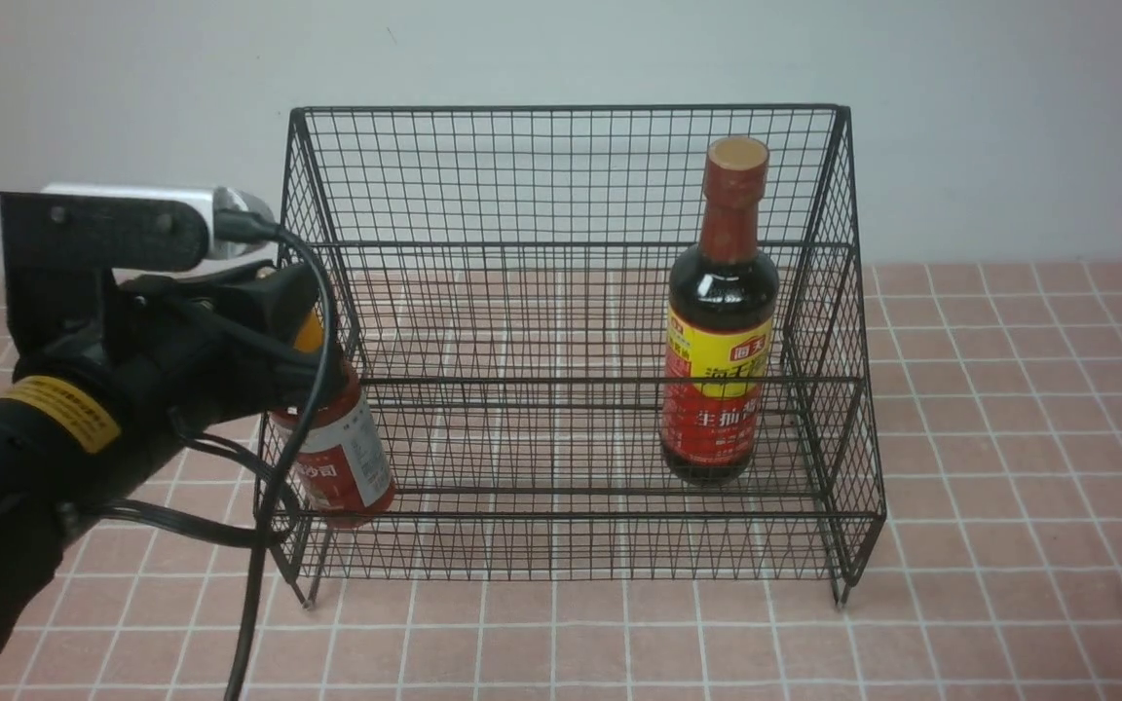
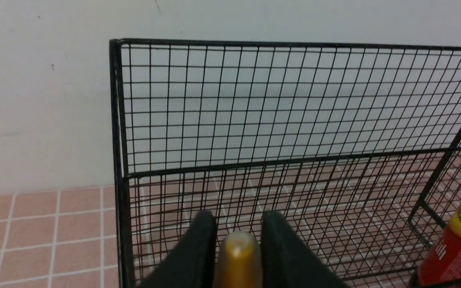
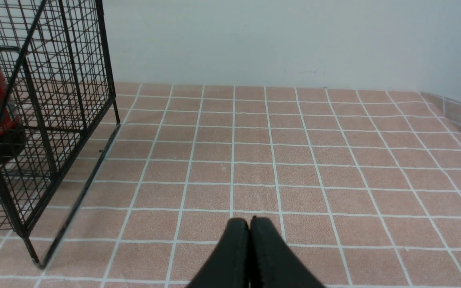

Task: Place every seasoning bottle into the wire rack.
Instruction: Use the left arm to put the condiment bottle back on the shelf

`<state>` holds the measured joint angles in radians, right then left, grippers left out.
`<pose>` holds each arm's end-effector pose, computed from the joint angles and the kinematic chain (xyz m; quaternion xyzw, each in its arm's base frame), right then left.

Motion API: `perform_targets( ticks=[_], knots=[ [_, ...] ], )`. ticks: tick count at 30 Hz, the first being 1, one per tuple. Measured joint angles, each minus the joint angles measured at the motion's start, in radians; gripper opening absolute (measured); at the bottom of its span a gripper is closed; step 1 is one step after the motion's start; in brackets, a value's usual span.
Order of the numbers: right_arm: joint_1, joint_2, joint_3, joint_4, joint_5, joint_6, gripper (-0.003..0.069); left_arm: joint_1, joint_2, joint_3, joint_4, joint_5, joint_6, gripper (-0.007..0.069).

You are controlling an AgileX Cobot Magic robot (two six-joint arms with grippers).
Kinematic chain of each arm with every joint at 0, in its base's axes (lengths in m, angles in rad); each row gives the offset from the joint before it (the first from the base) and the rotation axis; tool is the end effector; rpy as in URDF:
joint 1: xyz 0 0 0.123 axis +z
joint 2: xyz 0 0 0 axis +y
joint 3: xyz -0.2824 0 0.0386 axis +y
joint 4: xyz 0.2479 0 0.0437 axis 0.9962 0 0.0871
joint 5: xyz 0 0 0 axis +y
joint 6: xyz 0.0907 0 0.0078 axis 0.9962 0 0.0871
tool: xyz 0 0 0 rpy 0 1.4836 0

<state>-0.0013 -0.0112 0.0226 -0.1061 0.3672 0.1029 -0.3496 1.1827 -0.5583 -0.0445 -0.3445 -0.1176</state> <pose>0.0527 -0.0035 0.1732 0.0134 0.8015 -0.0145 0.5976 0.2305 -0.0826 0.2719 0.0685 0.7689 -0.1545 0.6166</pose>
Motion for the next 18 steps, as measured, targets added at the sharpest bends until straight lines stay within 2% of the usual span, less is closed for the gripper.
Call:
perform_targets(
  ticks=[10,13,18],
  knots=[
    [0.0,0.0,0.0,0.0,0.0,0.0,-0.001,-0.001,0.057,-0.001,0.006,0.032,-0.017,0.0125],
    [0.0,0.0,0.0,0.0,0.0,0.0,-0.001,-0.001,0.074,-0.001,0.006,0.027,-0.037,0.0162],
    [0.0,0.0,0.0,0.0,0.0,0.0,-0.001,-0.002,0.079,-0.004,0.007,0.023,-0.058,0.0299]
  ],
)
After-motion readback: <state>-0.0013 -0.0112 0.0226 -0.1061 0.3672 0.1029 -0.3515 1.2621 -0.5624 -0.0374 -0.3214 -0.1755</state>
